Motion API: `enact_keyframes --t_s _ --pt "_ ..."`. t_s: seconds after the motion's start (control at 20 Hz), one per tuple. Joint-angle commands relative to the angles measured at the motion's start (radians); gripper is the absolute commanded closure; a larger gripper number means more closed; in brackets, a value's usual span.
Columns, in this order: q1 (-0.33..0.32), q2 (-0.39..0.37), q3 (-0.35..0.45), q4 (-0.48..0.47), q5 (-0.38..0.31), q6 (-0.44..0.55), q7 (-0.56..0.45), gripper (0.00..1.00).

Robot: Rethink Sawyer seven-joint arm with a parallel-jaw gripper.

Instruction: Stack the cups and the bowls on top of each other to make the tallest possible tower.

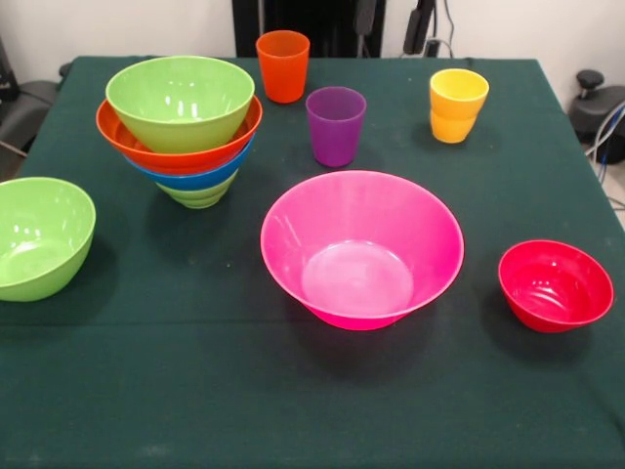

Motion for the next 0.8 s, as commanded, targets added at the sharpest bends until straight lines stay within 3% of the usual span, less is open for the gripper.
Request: enact_keyframes --t_s 0.05,0.25,0.8 --pt "0.007 0.095 -0.043 0.084 0.049 -0.076 0.295 0.0" --pt "0.008 0.138 -0.06 0.072 0.067 -0.115 0.304 0.0" --pt "0.044 0.186 -0.092 0.092 0.148 -0.097 0.373 0.0"
